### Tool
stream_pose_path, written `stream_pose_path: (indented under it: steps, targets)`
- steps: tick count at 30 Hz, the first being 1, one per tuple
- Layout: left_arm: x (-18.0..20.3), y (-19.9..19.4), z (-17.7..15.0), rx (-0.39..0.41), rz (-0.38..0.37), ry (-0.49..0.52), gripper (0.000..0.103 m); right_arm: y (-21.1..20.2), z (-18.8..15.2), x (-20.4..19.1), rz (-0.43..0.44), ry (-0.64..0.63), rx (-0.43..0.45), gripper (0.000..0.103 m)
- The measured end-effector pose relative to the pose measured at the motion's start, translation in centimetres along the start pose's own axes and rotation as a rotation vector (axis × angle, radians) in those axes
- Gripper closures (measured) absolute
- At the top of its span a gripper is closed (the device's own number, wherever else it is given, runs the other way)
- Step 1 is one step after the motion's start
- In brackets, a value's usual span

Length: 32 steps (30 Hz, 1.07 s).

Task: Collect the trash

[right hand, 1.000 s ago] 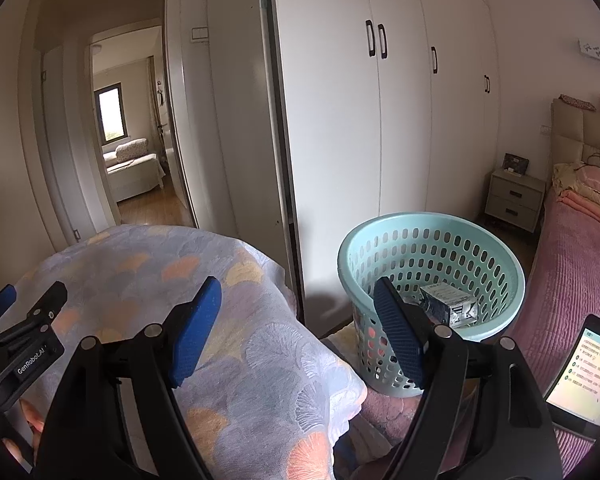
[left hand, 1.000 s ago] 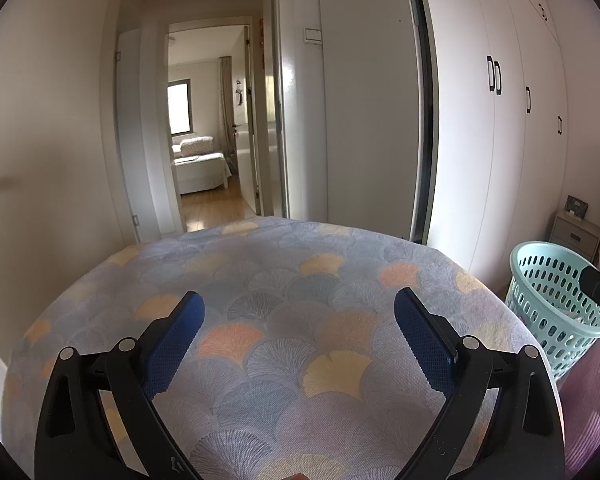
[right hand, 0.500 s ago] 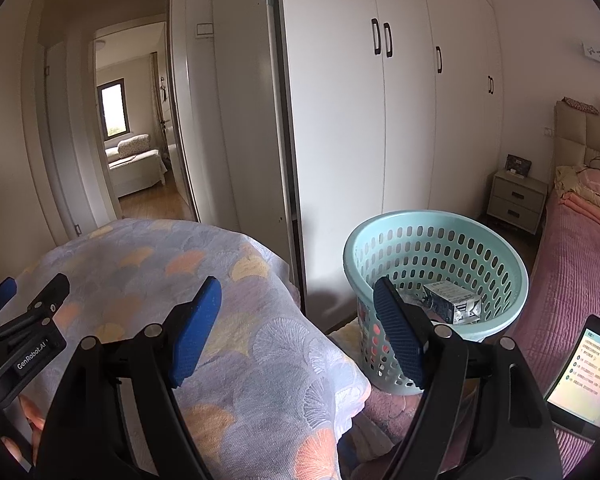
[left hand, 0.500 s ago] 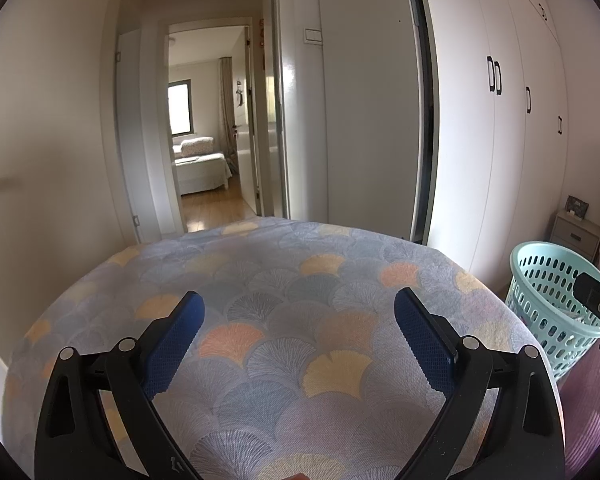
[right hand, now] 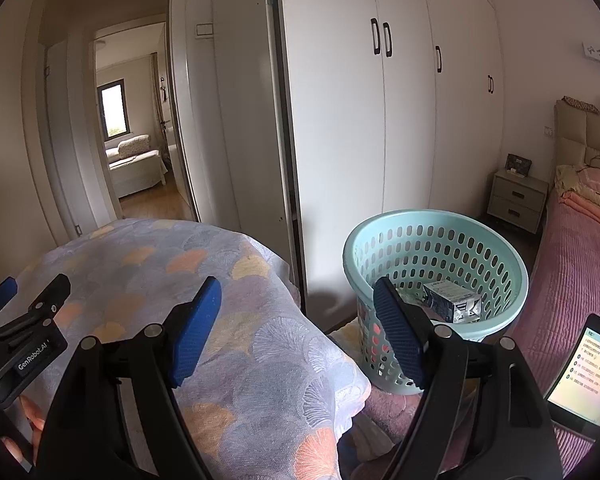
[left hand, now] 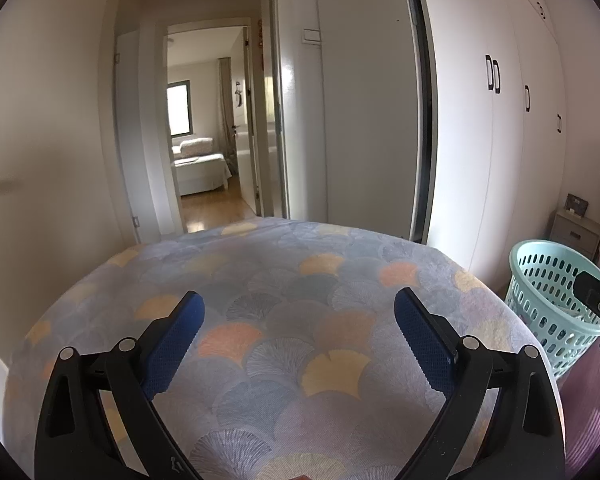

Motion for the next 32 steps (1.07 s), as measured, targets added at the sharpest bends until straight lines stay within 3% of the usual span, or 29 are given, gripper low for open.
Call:
stream_pose_path:
  steps: [20, 28, 32]
  targets:
    - [-0.1, -1.0, 0.6, 0.033, 0.055, 0.055, 0.01, -0.6, 1.3, -1.4, -0.008, -0.027, -0.013, 0.028]
    - [-1.8, -0.9, 1.4, -0.028, 0.045, 0.017, 0.007, -0.1, 1.3, -3.5, -0.007, -0.067, -0.039, 0.028]
    - [-4.7, -1.3, 1.3, -0.056, 0.08, -0.027, 0.007, 0.8, 1.0, -5.0, 0.022, -0.087, -0.069, 0.028]
Point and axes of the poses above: each gripper's, at about its wrist camera, not at the fingertips, and y roughly the way its jaws point, x to its right, z to its top, the point moved 7 cm from there along y, roughly the way its jaws point, and after that the axes turned 2 degrees about z, right-handed, at the moved point
